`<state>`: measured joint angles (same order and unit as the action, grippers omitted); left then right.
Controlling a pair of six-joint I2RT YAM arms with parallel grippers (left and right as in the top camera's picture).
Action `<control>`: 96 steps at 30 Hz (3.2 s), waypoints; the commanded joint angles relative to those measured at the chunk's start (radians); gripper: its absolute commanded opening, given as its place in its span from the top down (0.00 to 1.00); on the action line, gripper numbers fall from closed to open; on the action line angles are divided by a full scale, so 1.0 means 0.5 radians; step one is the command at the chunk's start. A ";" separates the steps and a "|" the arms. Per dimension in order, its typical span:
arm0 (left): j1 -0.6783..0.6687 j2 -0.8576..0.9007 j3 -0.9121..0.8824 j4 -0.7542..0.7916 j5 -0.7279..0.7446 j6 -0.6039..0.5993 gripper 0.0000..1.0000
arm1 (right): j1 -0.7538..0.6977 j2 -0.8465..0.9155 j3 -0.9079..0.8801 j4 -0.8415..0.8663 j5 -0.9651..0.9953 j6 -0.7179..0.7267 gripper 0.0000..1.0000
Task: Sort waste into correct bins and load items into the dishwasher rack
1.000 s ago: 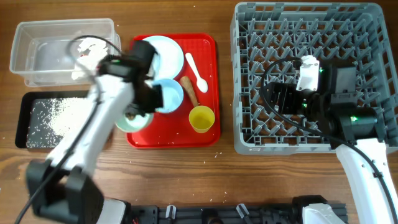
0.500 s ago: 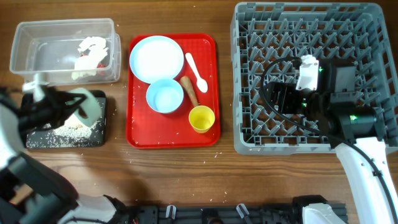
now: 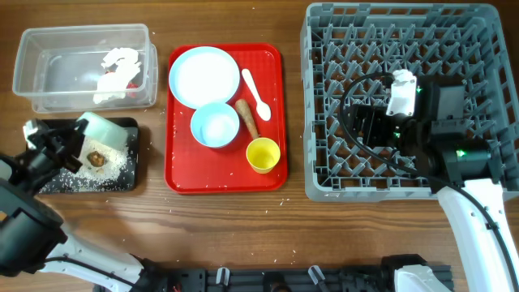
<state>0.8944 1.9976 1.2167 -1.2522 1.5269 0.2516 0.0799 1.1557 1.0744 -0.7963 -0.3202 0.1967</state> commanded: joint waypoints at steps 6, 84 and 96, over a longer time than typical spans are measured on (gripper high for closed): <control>-0.713 -0.810 0.079 -0.101 -0.932 0.085 0.96 | 0.014 0.015 0.034 0.012 0.018 -0.021 0.00; -2.815 -0.533 -0.066 1.003 -2.676 -1.411 0.96 | 0.014 0.022 0.034 -0.018 0.011 0.014 0.00; -2.071 -0.659 -0.034 1.174 -0.440 -1.402 0.96 | 0.014 0.263 0.034 0.414 -1.288 -0.217 0.00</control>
<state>-0.2081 1.6905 1.1805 -0.6788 0.8986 -0.4480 0.0799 1.2484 1.0744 -0.6643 -0.6621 0.1604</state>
